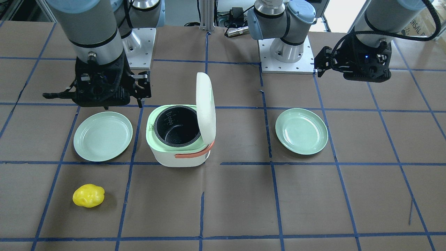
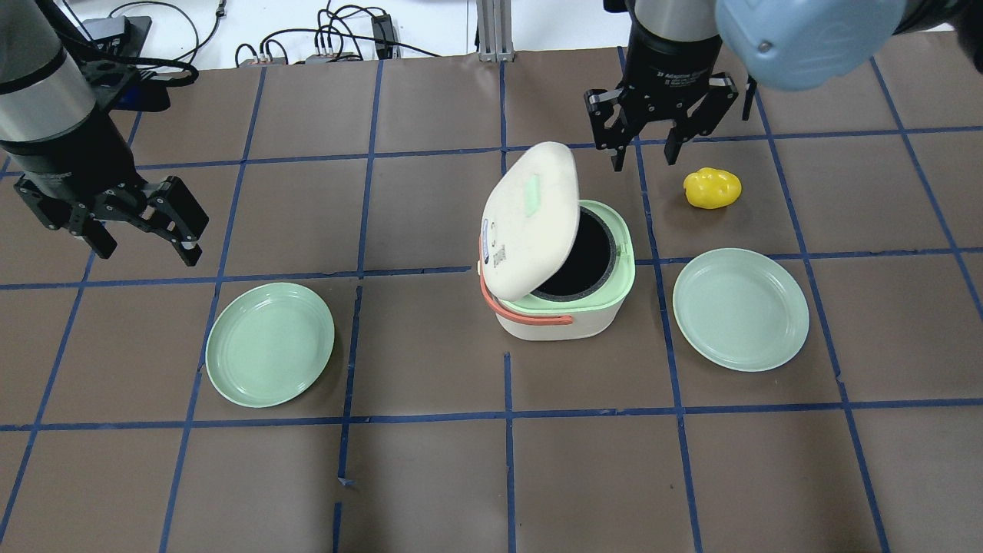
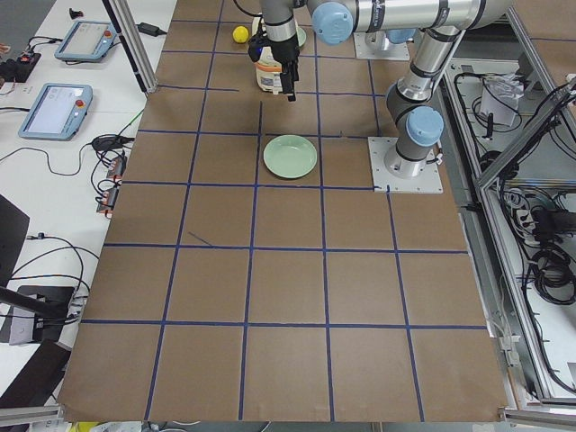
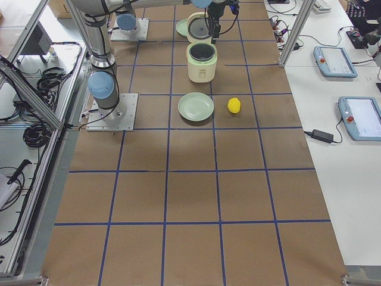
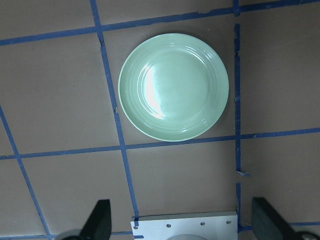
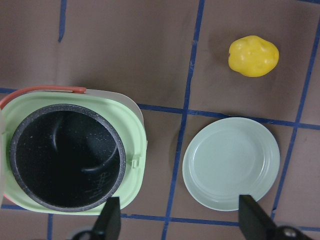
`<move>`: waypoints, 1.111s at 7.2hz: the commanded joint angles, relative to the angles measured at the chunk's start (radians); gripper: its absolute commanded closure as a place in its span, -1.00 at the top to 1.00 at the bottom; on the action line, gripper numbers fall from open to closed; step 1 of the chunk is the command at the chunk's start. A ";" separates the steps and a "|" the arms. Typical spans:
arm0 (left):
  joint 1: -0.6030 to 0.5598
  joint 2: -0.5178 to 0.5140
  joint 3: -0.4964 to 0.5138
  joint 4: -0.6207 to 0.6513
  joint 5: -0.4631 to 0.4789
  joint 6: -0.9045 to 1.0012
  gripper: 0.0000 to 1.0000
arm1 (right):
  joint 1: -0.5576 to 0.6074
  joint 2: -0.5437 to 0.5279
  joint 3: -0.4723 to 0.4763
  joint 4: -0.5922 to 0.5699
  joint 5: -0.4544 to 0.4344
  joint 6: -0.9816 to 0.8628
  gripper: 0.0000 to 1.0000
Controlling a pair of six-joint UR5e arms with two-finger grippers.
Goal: Press rice cooker button
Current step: 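Lift the right gripper away as the cooker lid springs open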
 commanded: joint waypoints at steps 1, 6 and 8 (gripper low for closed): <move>0.000 0.000 0.000 0.000 0.000 0.000 1.00 | -0.088 -0.011 0.025 -0.002 -0.013 -0.127 1.00; 0.000 0.000 0.000 0.000 0.000 0.000 1.00 | -0.083 -0.144 0.137 0.006 0.077 -0.060 1.00; 0.000 0.000 0.000 0.000 0.000 0.000 1.00 | -0.083 -0.172 0.176 0.006 0.082 -0.041 1.00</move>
